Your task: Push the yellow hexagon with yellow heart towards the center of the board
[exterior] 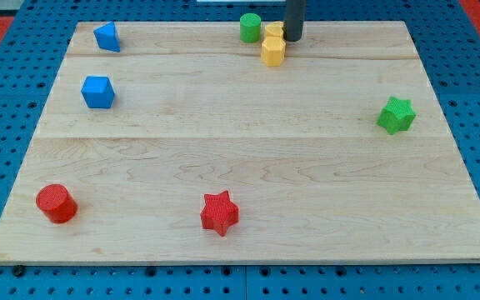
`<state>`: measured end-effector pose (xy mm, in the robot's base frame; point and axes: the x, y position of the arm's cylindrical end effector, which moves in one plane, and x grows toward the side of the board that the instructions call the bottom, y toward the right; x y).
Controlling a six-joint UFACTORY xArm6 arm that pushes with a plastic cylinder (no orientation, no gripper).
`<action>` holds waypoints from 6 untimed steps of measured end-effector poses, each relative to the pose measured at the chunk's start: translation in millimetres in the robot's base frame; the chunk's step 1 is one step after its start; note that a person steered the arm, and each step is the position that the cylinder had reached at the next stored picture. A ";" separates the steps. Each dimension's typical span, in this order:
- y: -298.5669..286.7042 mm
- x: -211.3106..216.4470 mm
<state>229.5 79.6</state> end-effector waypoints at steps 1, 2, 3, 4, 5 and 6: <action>31.9 -3.7; 40.8 -36.8; 24.5 -37.0; -25.3 -37.4; -33.7 -37.3; -33.4 -34.2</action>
